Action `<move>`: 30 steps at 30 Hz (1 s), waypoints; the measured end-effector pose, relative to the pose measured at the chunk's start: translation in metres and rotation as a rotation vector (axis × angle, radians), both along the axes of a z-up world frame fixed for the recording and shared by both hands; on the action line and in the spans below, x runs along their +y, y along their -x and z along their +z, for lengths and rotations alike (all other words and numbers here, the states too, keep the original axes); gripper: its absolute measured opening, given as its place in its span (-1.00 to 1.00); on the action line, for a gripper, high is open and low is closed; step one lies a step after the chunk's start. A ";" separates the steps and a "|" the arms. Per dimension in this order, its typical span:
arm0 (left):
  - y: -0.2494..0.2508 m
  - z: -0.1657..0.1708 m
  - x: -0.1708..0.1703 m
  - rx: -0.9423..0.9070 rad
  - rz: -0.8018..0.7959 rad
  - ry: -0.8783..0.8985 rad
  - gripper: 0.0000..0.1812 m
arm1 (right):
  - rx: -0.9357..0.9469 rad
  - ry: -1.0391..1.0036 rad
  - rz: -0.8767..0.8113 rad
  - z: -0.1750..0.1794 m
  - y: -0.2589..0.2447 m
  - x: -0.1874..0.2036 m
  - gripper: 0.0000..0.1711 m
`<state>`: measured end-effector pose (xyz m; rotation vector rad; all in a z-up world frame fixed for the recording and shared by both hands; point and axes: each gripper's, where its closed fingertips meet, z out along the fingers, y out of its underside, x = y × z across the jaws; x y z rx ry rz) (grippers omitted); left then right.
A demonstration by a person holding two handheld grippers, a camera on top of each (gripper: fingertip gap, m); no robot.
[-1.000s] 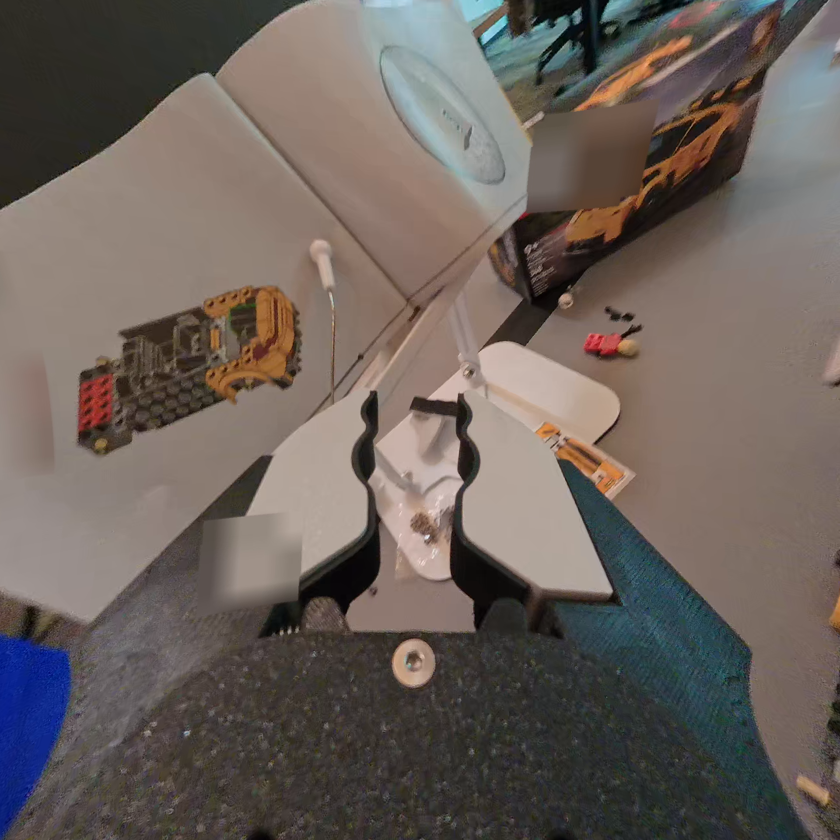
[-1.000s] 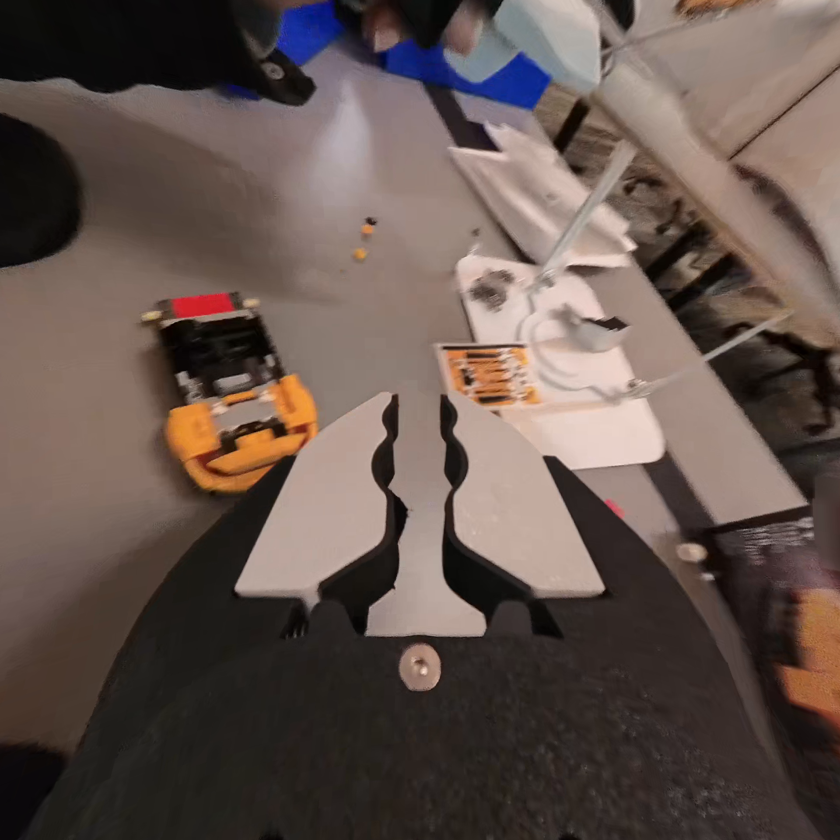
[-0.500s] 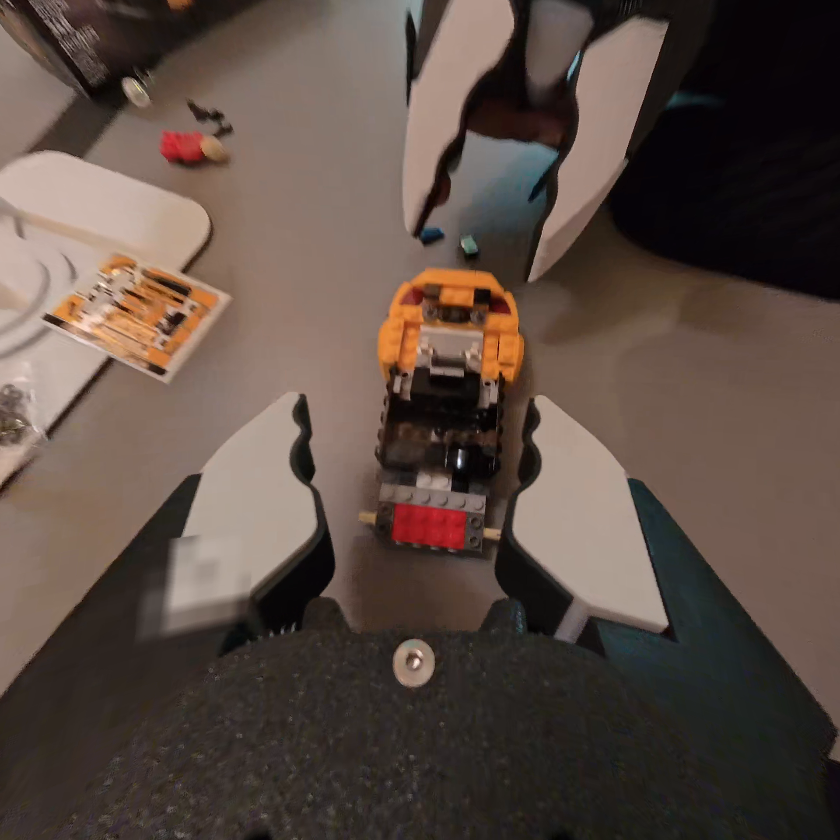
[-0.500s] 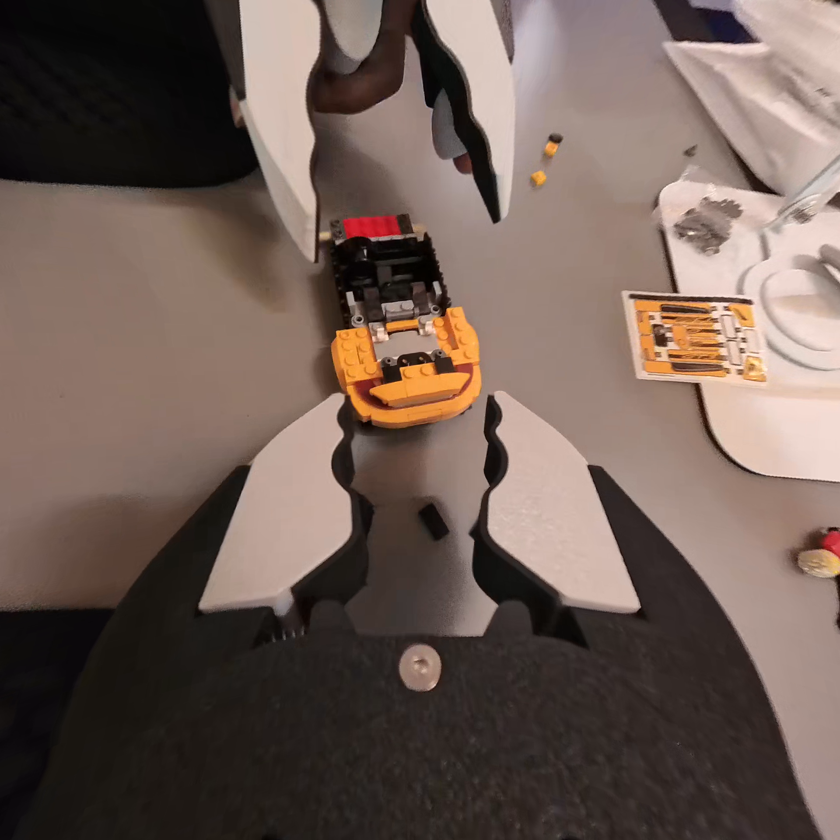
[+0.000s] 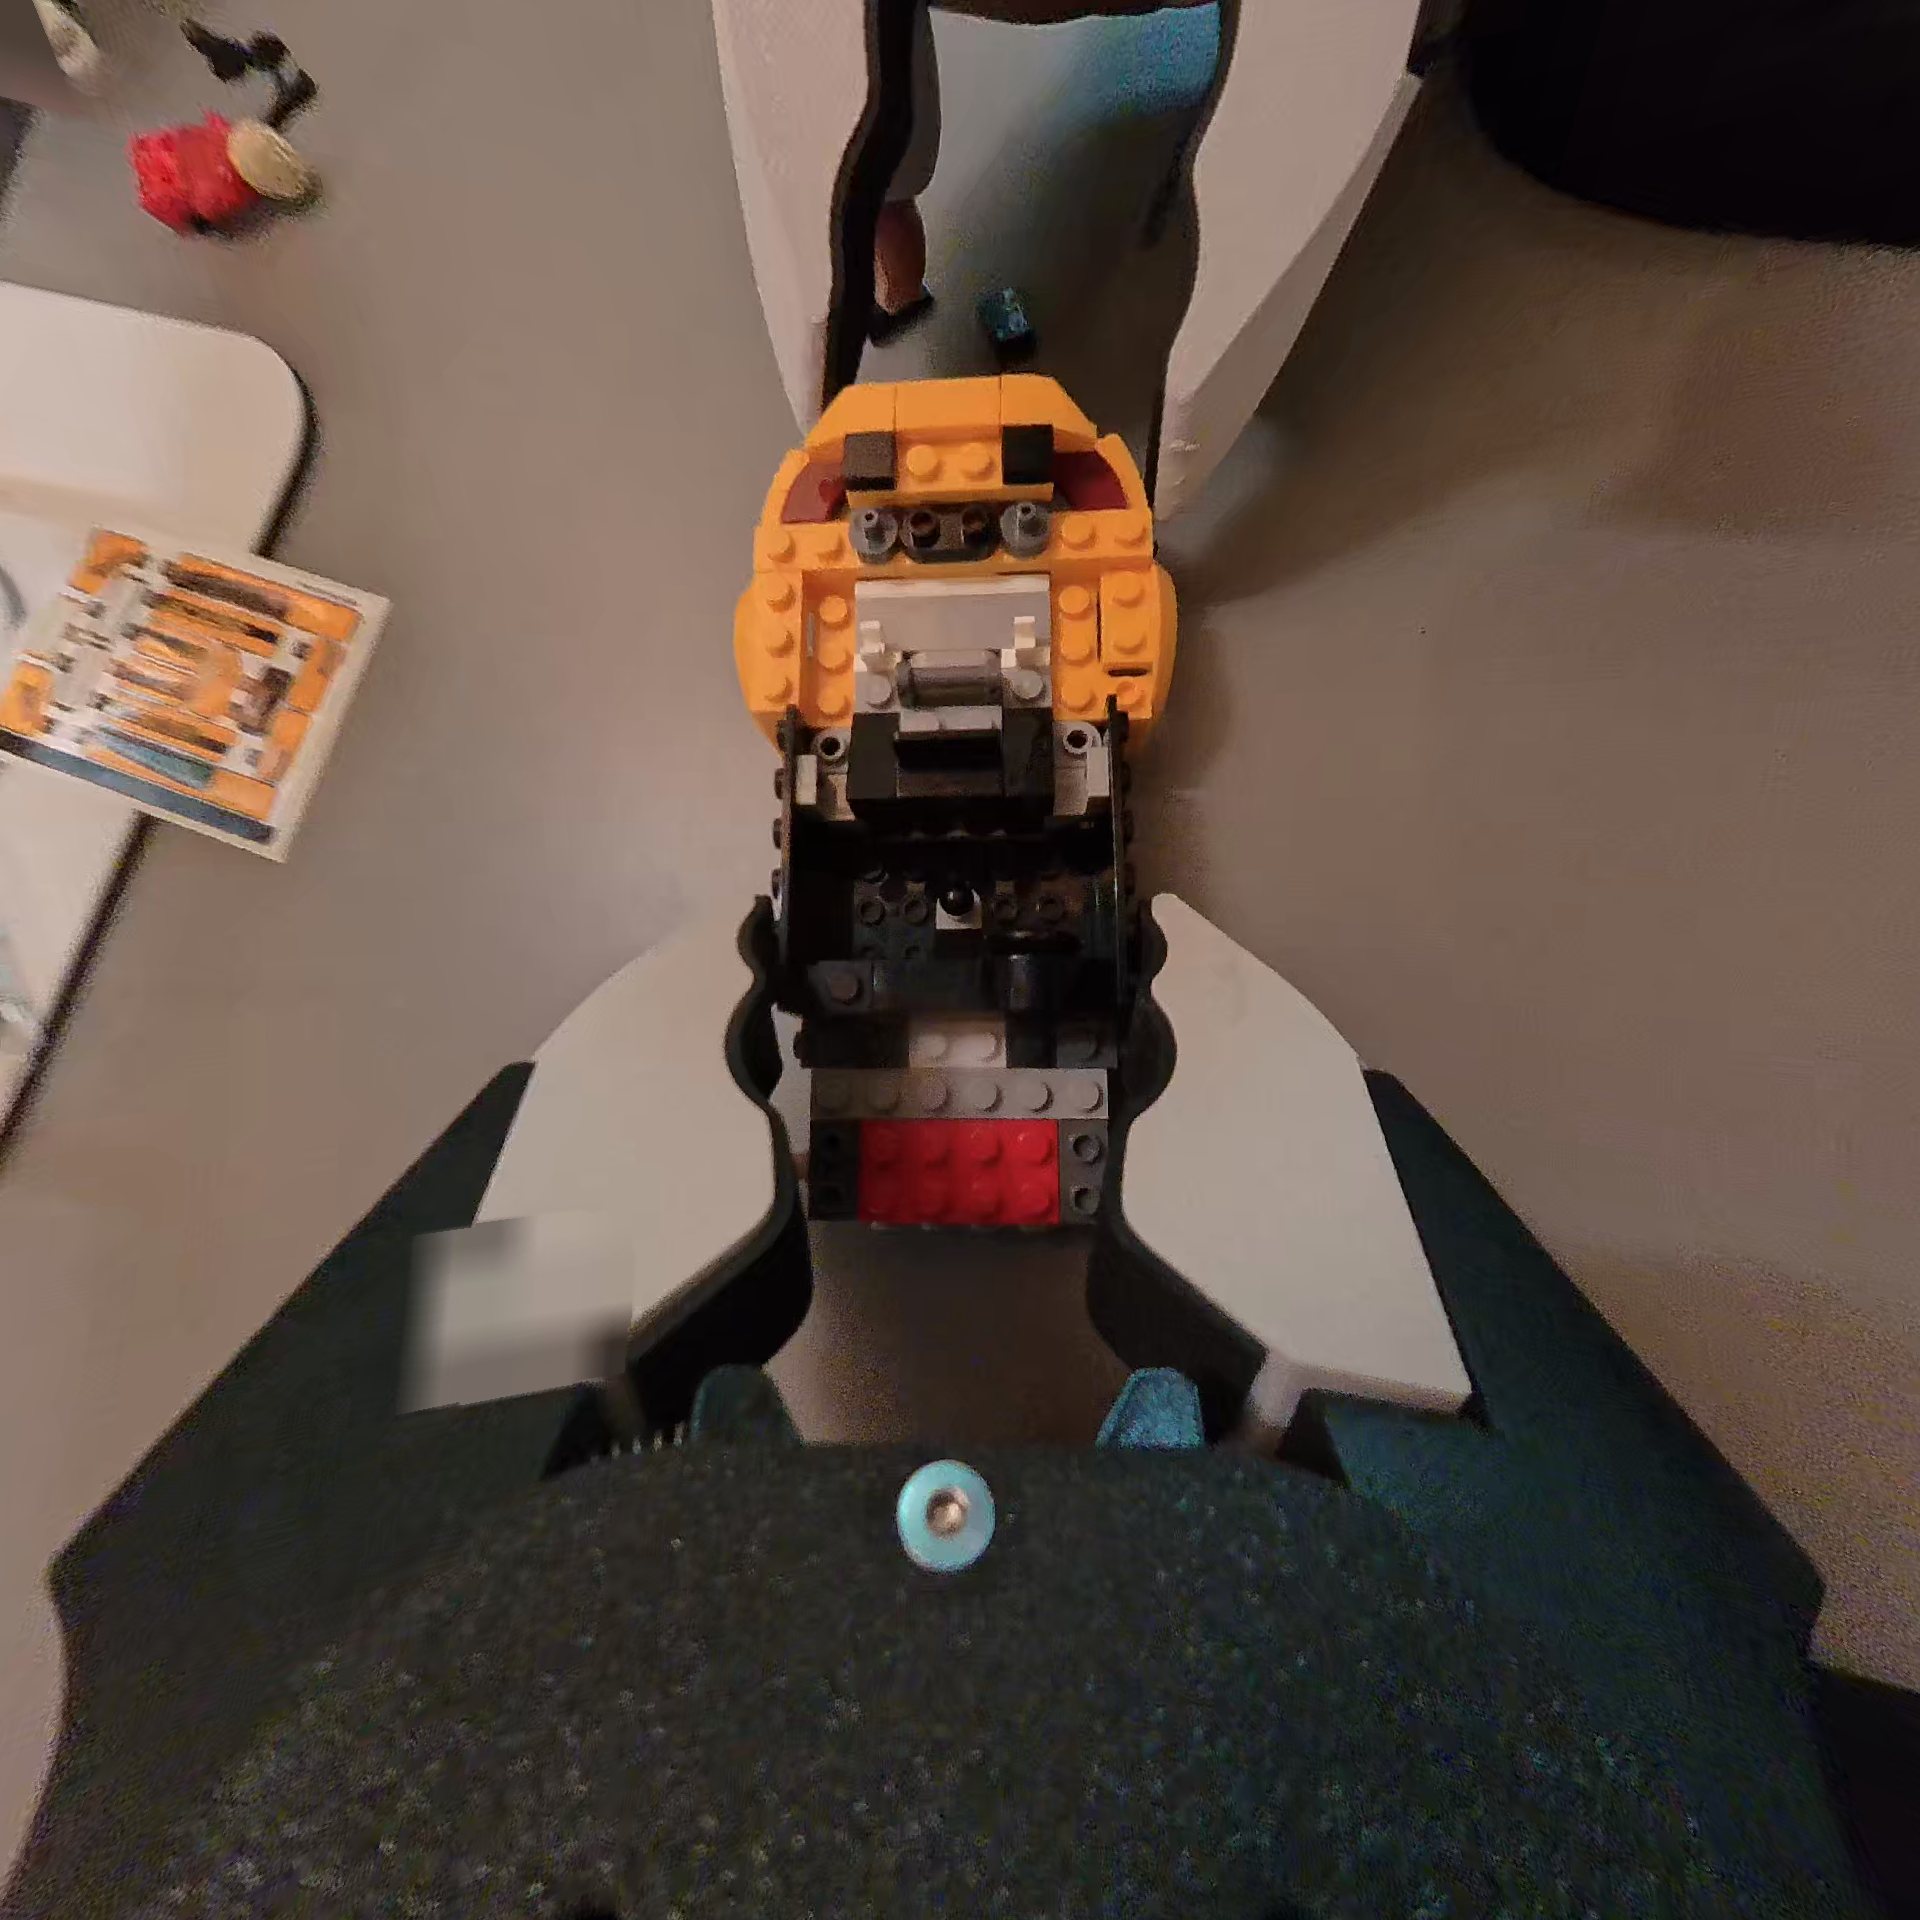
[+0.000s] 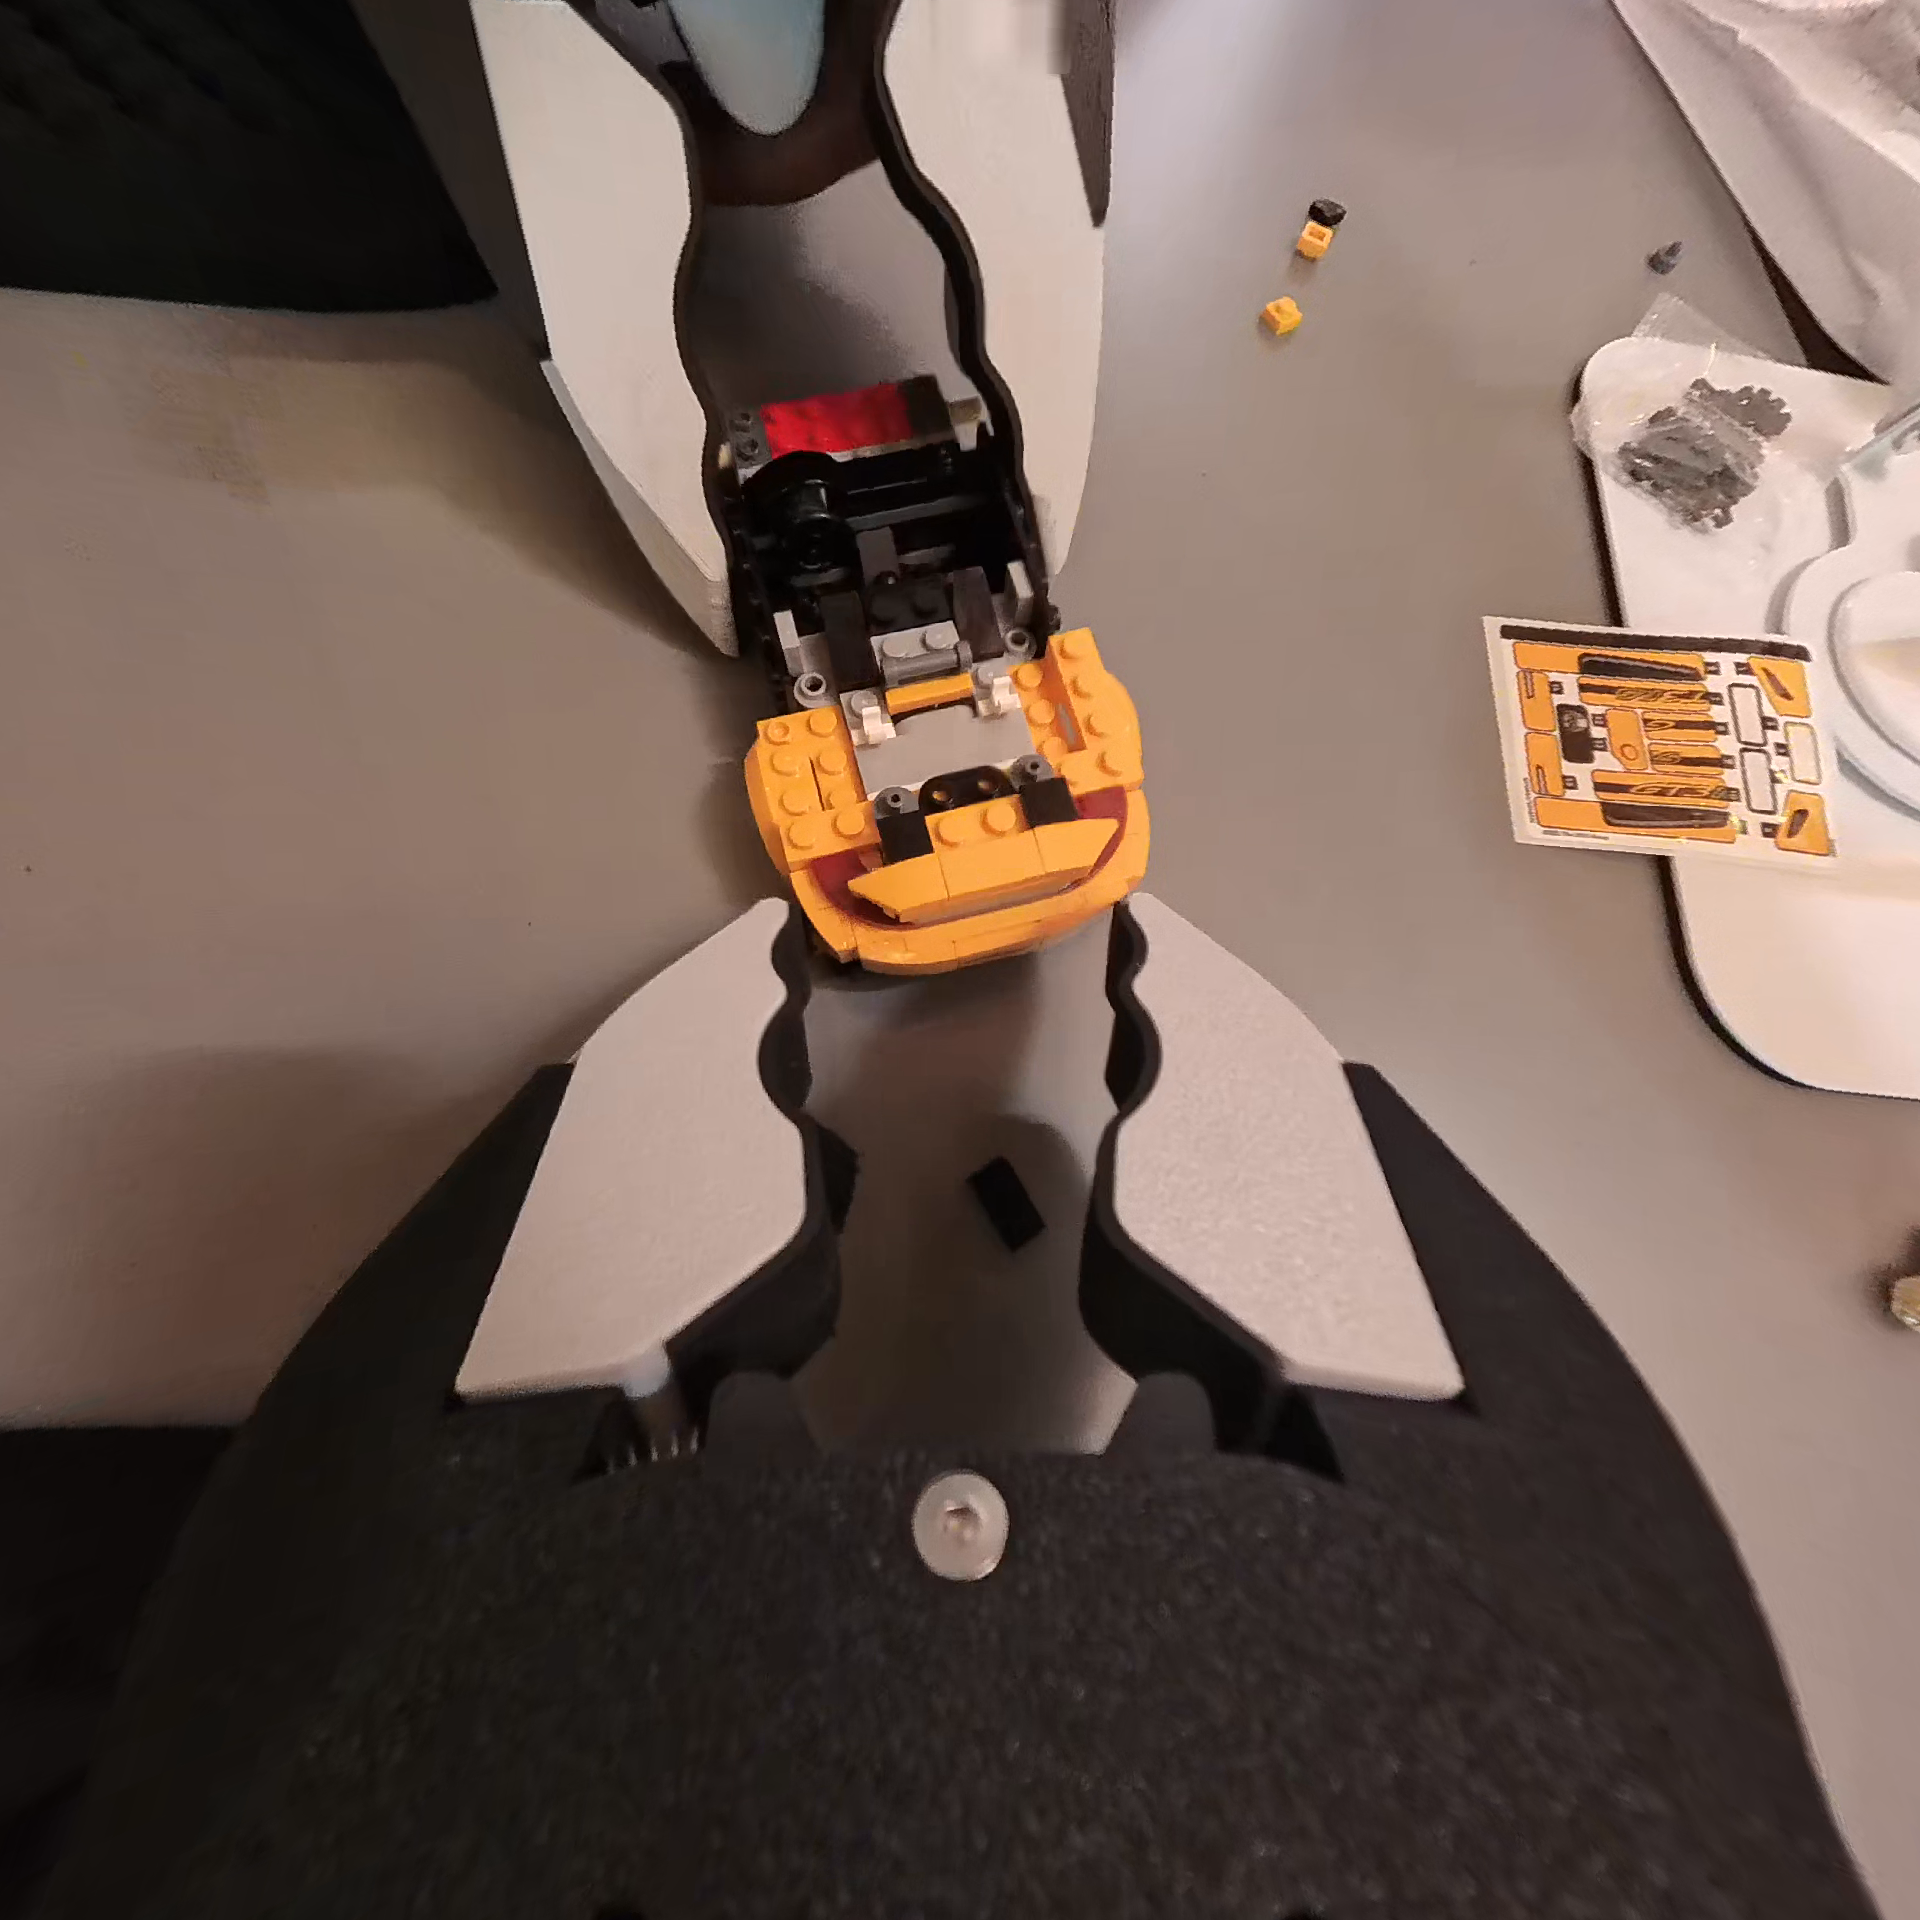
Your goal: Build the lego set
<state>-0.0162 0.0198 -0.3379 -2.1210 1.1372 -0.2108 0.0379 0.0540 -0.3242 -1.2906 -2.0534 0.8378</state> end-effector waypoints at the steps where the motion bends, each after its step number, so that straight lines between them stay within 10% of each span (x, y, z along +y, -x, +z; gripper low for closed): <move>1: 0.000 0.003 0.002 0.027 0.000 -0.034 -0.30 | 0.007 -0.012 0.000 0.001 -0.001 0.001 -0.37; 8: 0.003 0.013 0.008 0.212 -0.006 -0.213 -0.29 | 0.071 -0.117 0.023 0.005 -0.002 0.007 -0.39; 30: -0.005 -0.005 -0.006 -0.093 0.014 0.100 -0.29 | -0.186 -0.058 0.037 -0.017 -0.044 0.026 -0.78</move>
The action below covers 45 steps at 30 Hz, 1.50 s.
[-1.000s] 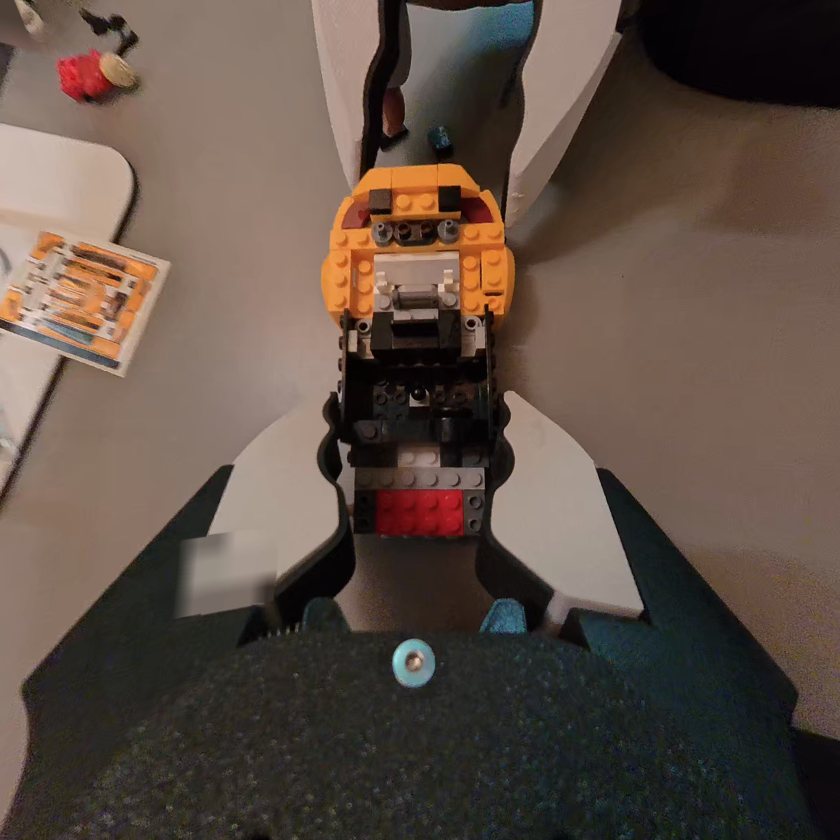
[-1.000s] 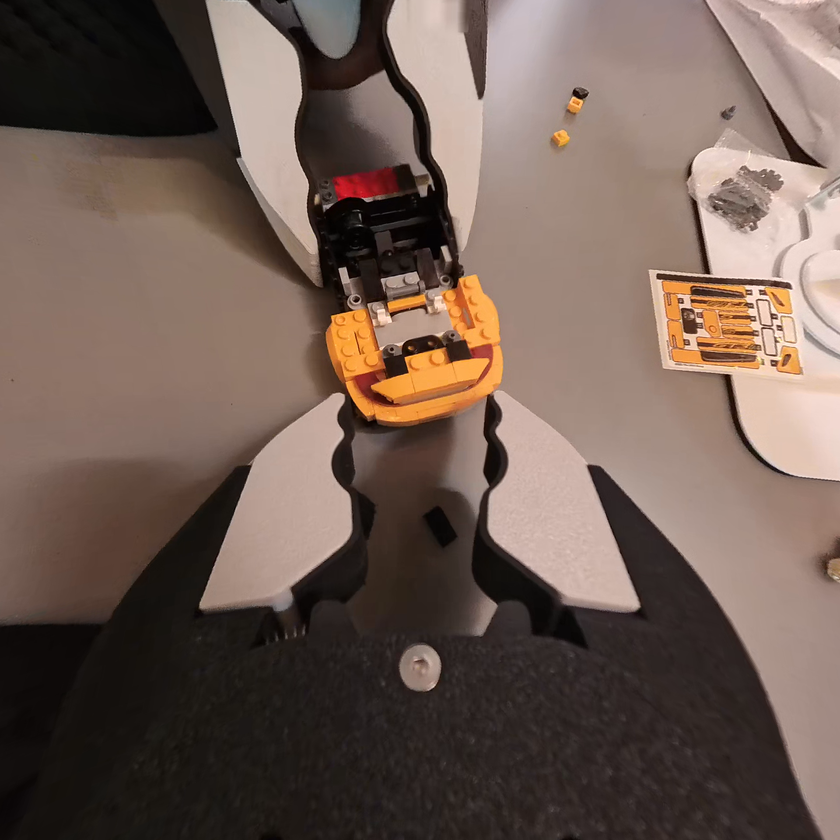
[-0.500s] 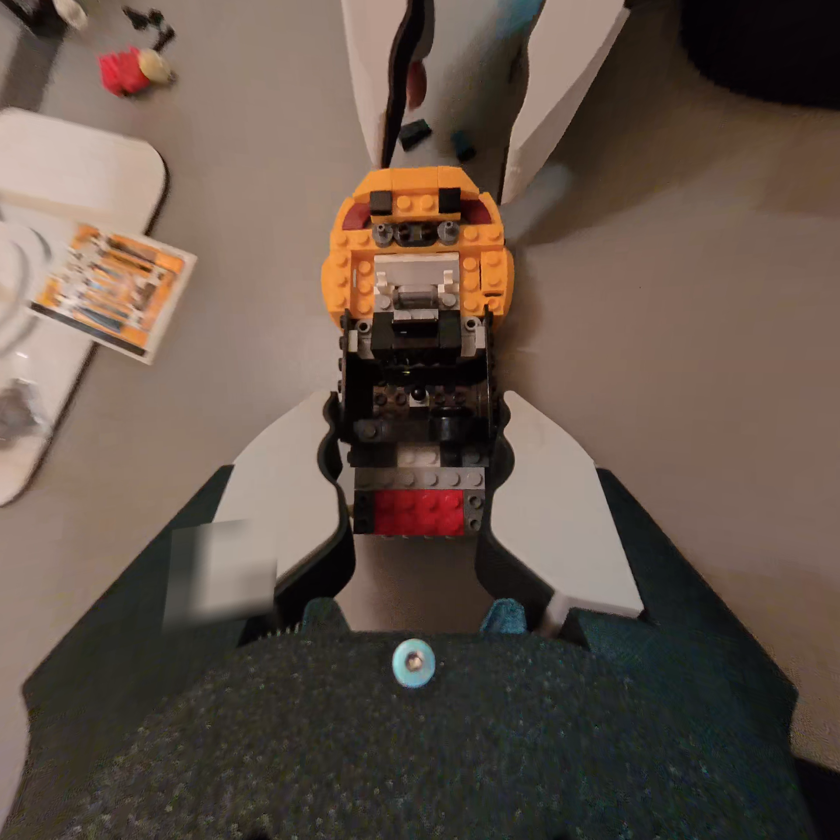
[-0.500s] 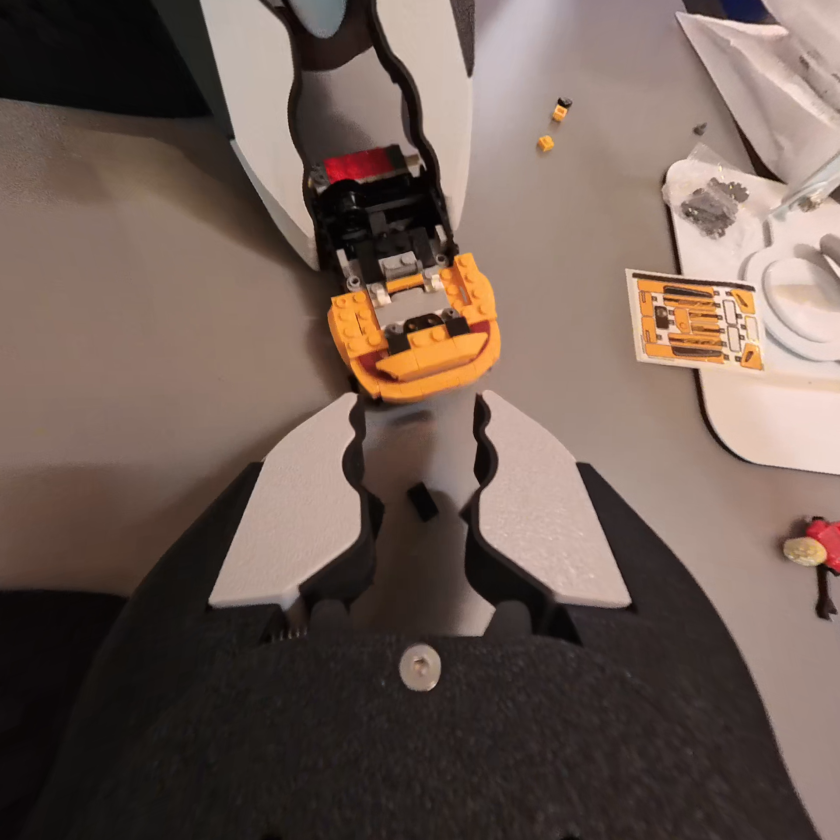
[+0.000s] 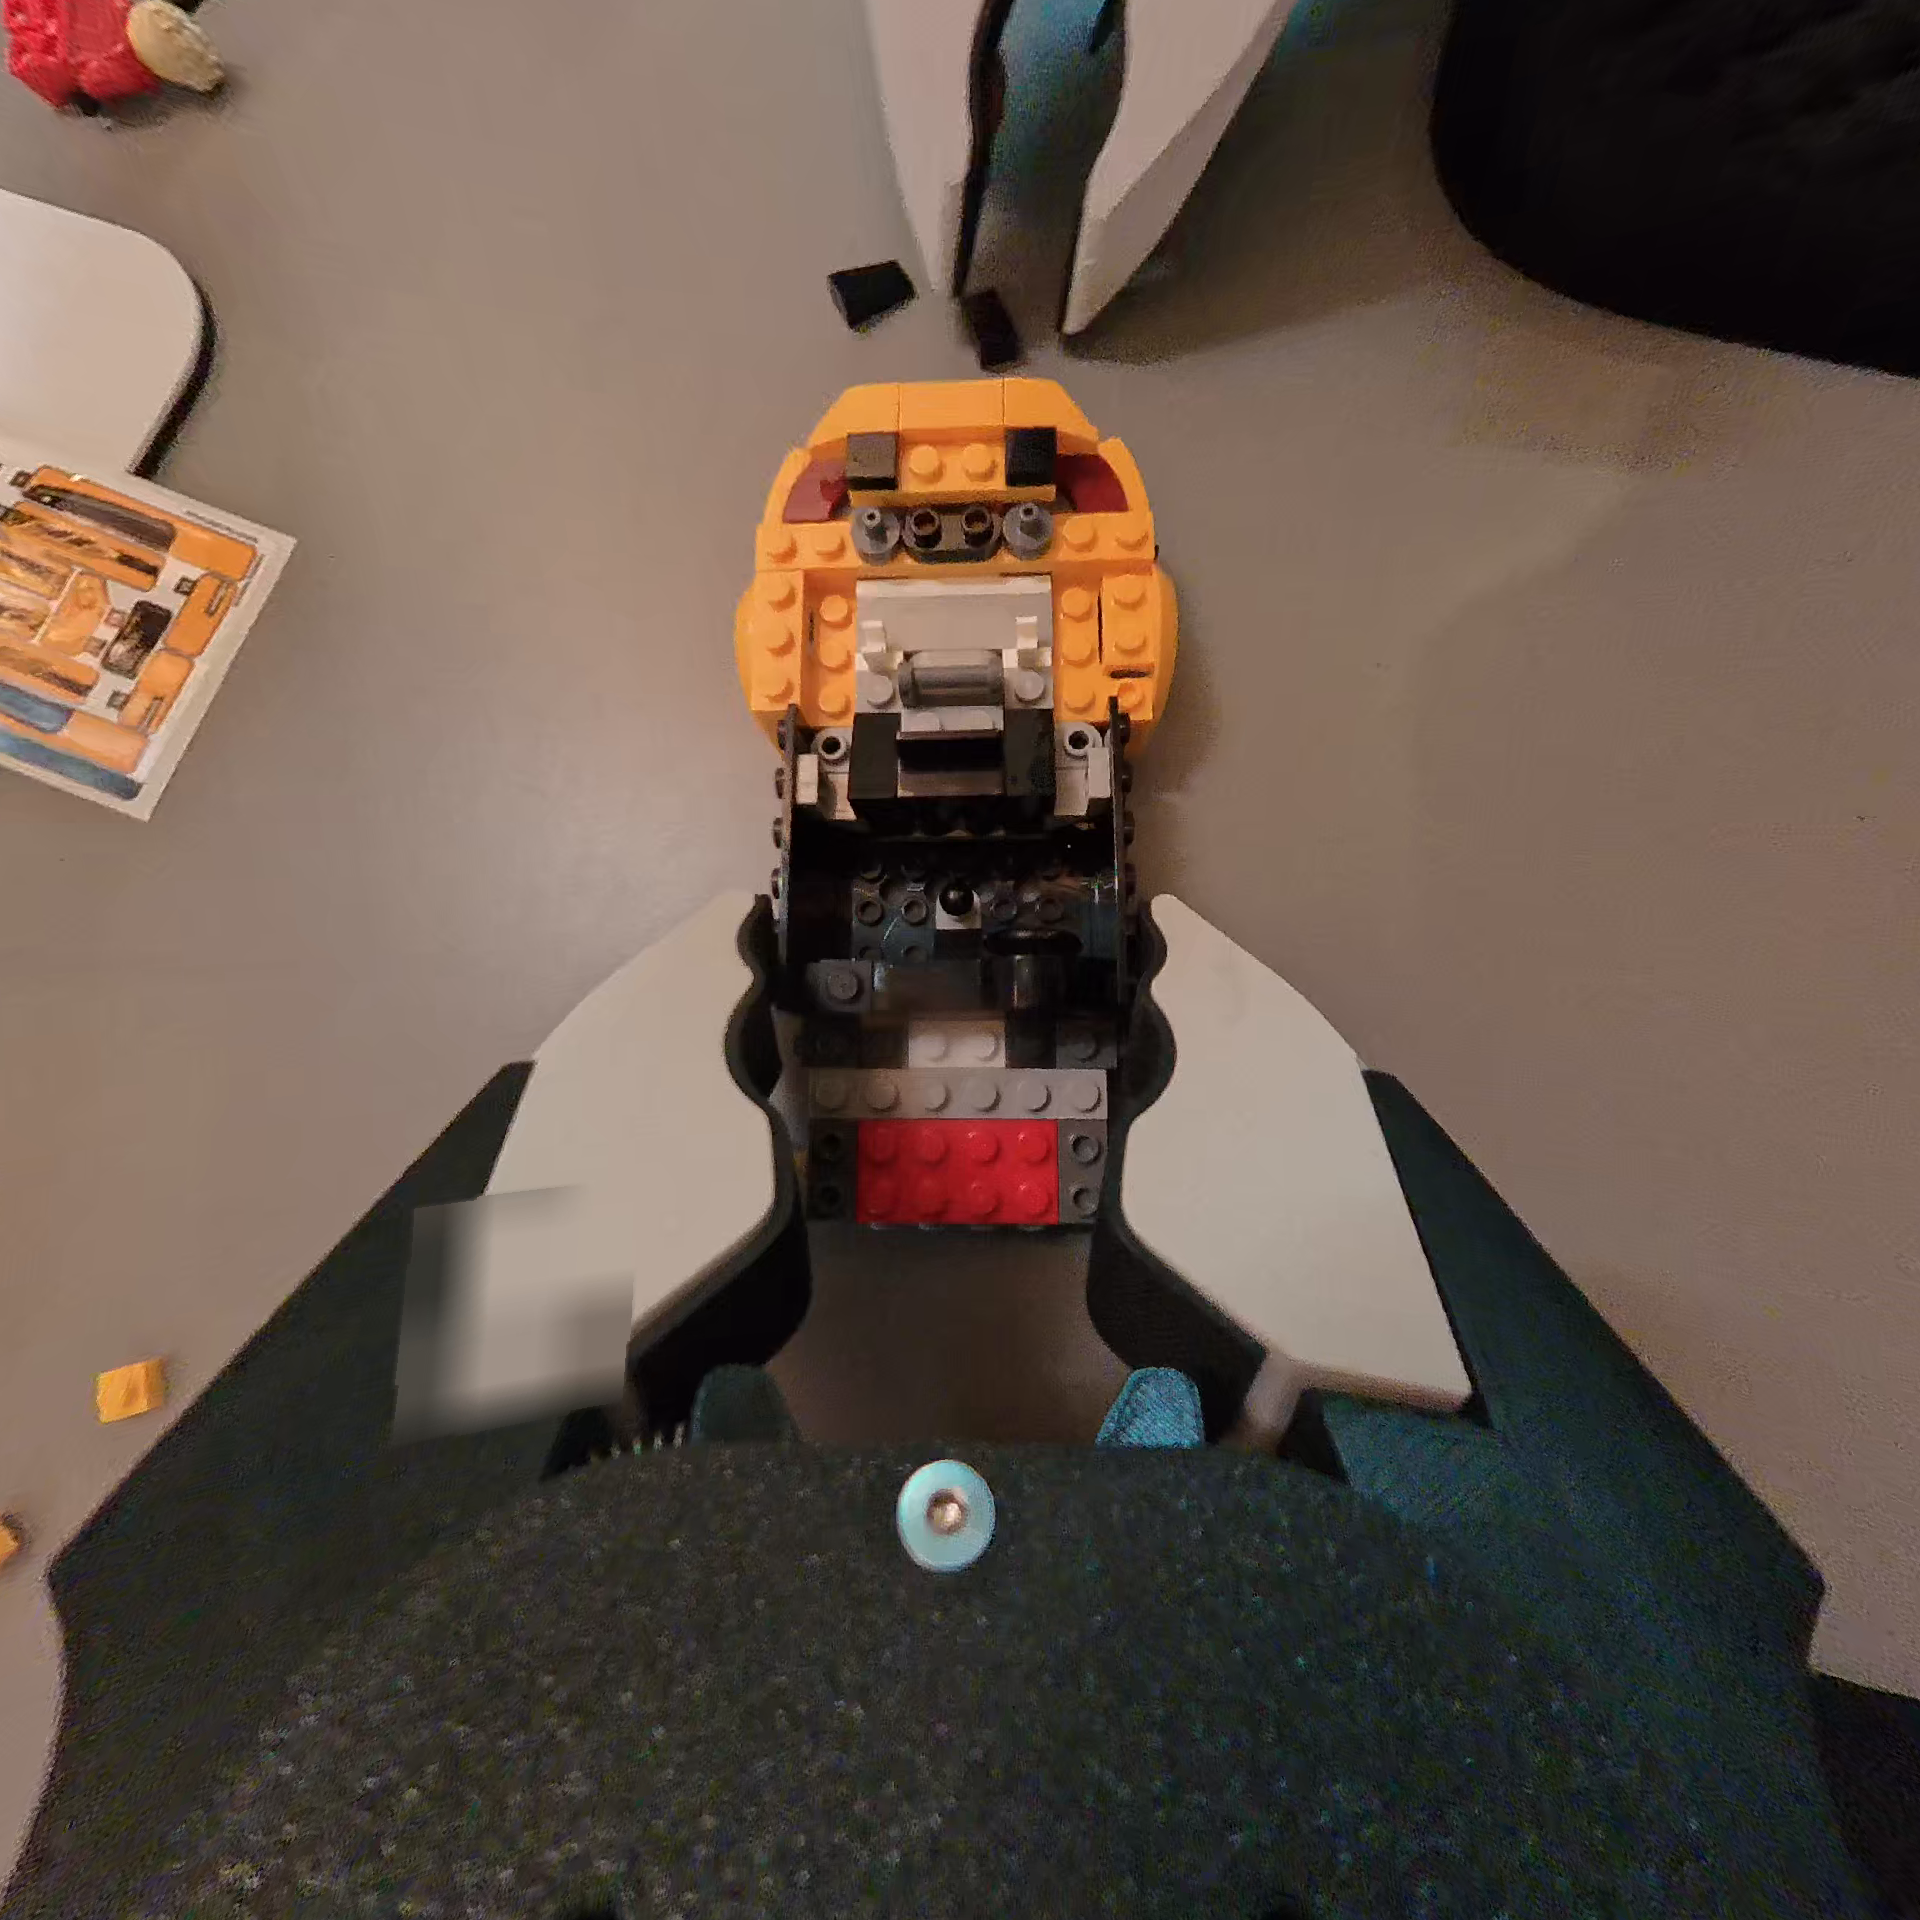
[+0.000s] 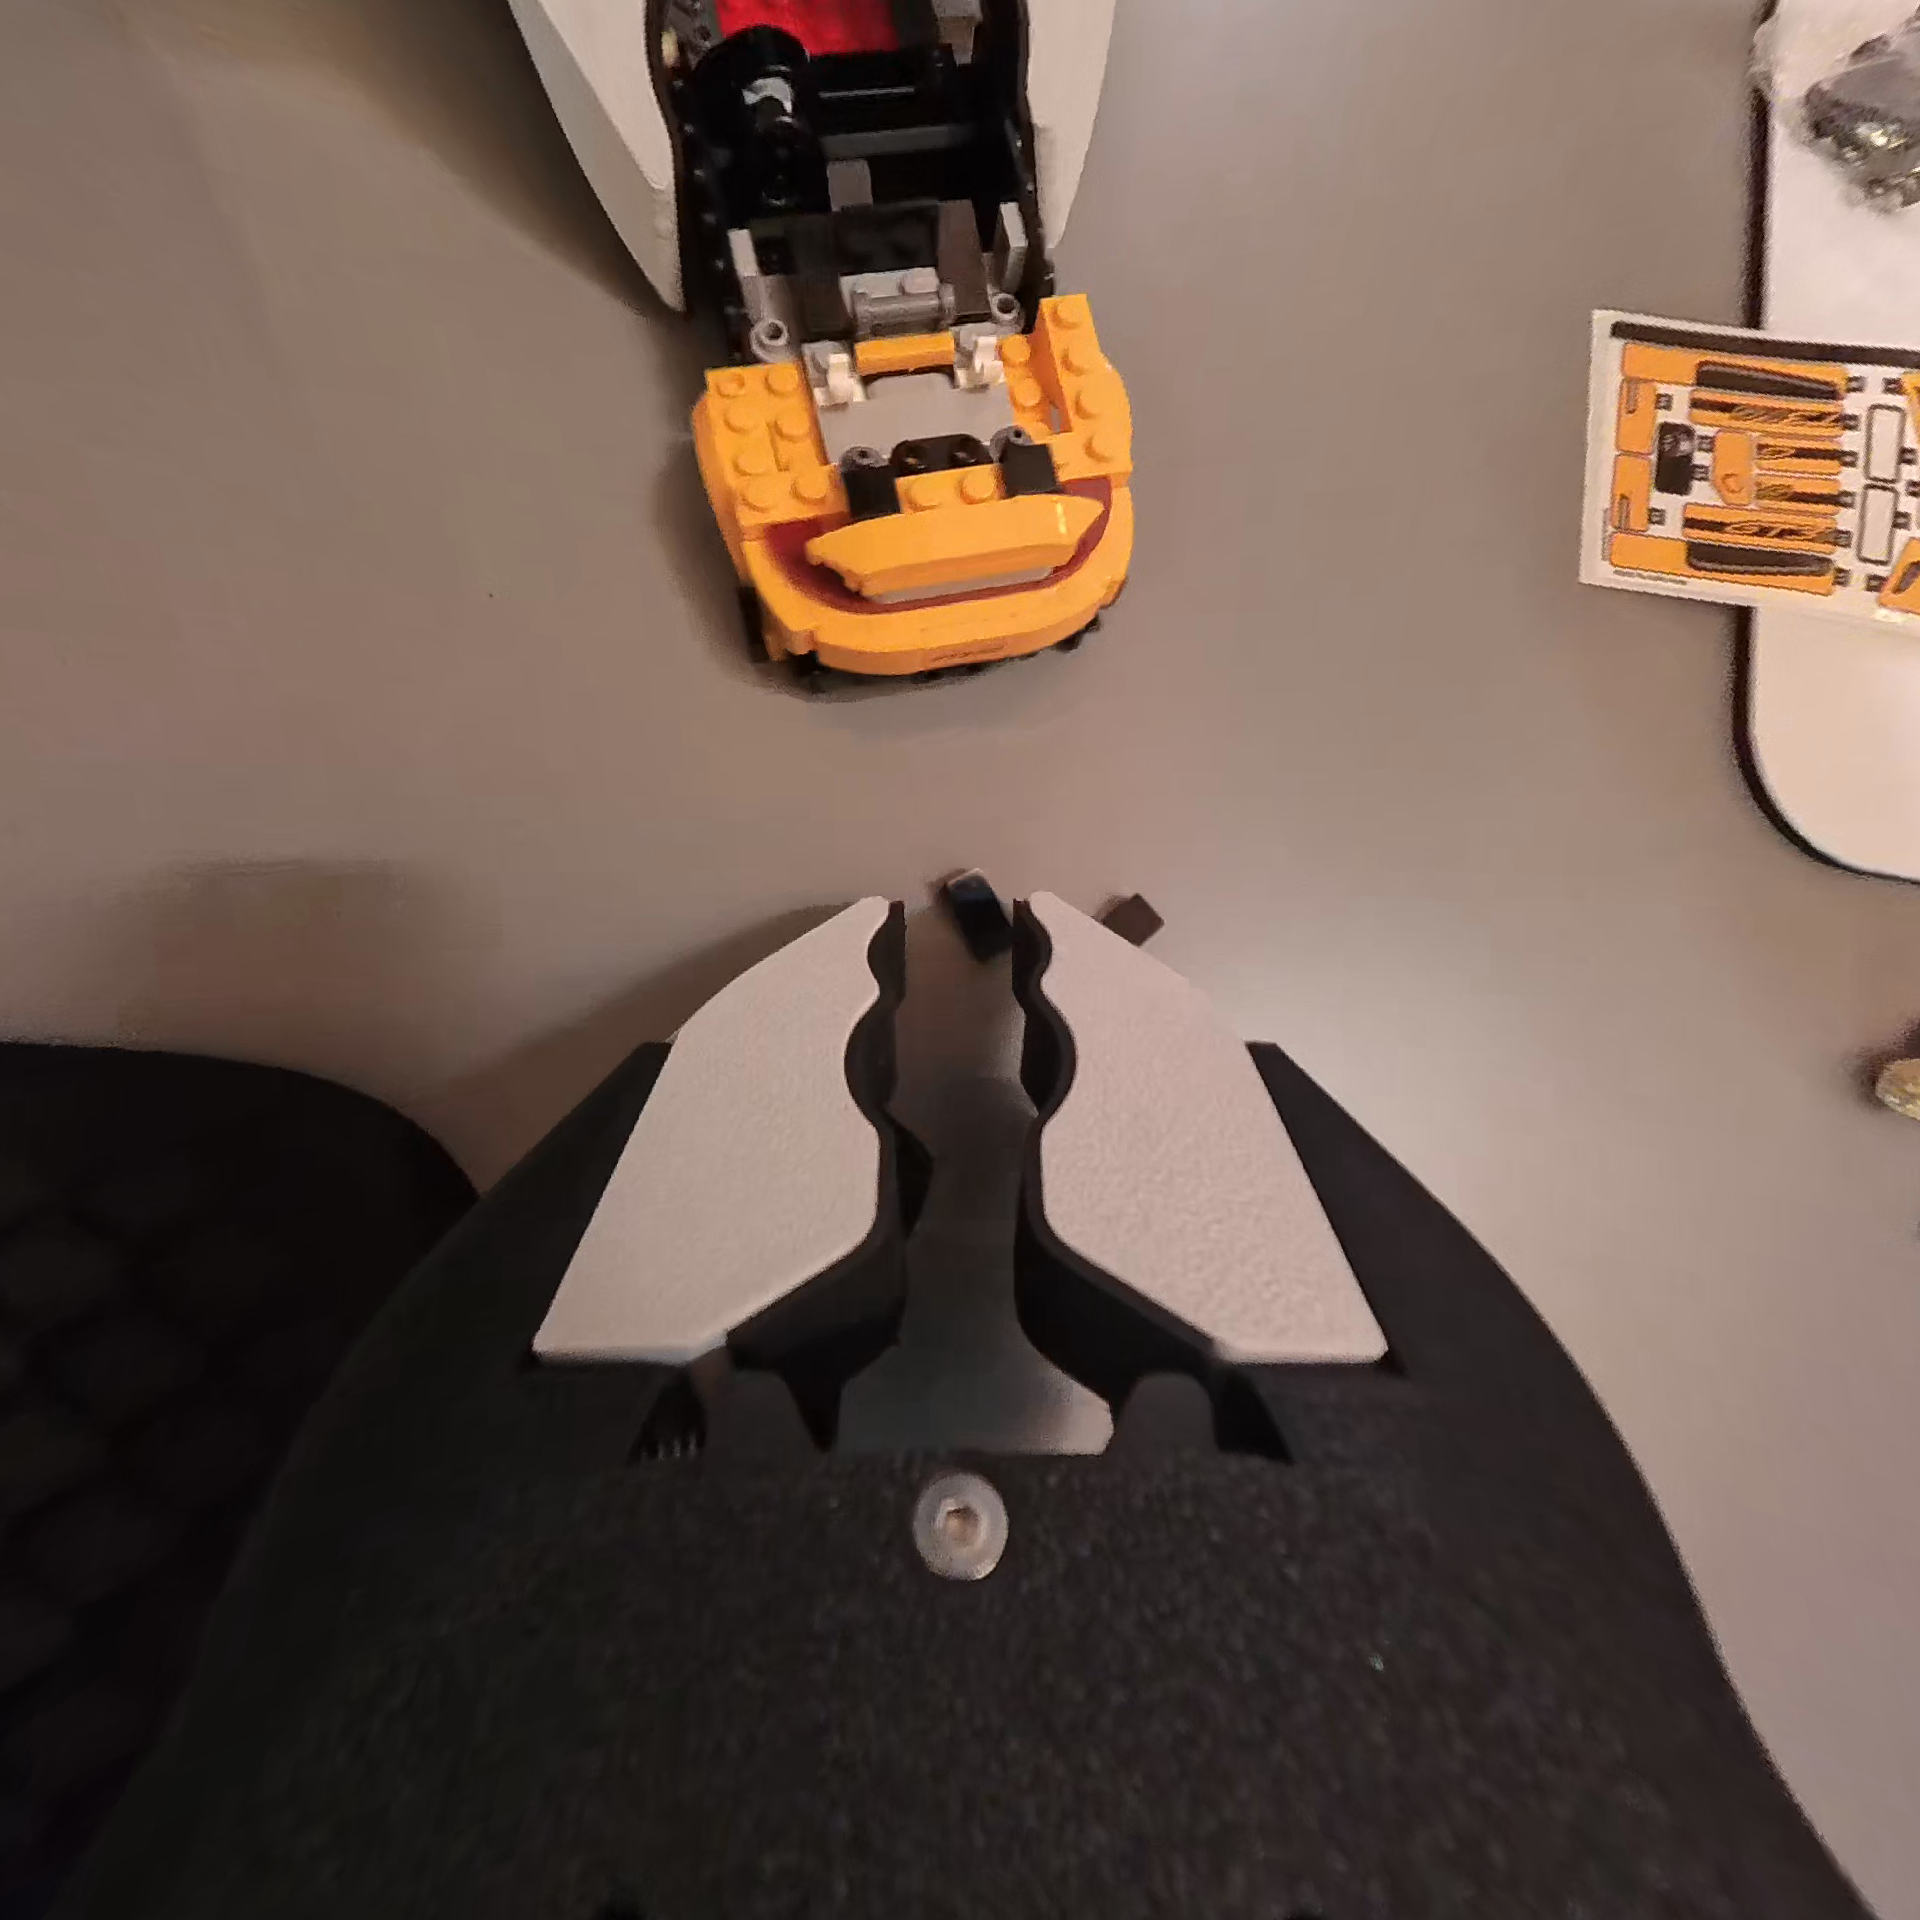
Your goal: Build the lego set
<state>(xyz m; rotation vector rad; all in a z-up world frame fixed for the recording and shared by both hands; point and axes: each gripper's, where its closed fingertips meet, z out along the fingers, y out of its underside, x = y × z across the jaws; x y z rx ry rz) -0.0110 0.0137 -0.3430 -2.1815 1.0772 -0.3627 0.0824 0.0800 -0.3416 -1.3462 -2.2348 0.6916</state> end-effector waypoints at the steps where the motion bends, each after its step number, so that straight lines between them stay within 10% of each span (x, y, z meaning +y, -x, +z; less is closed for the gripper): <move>1: -0.001 0.000 -0.001 0.000 -0.012 0.001 -0.29 | -0.015 -0.005 0.001 -0.001 0.001 0.001 -0.79; 11: -0.003 0.000 -0.004 0.008 -0.026 0.000 -0.30 | -0.224 0.056 0.103 -0.004 0.000 -0.003 -0.92; 19: -0.002 0.000 -0.004 0.015 -0.017 0.001 -0.29 | 0.052 0.130 0.072 0.051 0.033 -0.032 -0.92; 45: 0.002 0.005 -0.003 -0.006 -0.016 -0.026 -0.29 | -0.158 0.087 0.089 0.033 0.046 -0.039 -0.92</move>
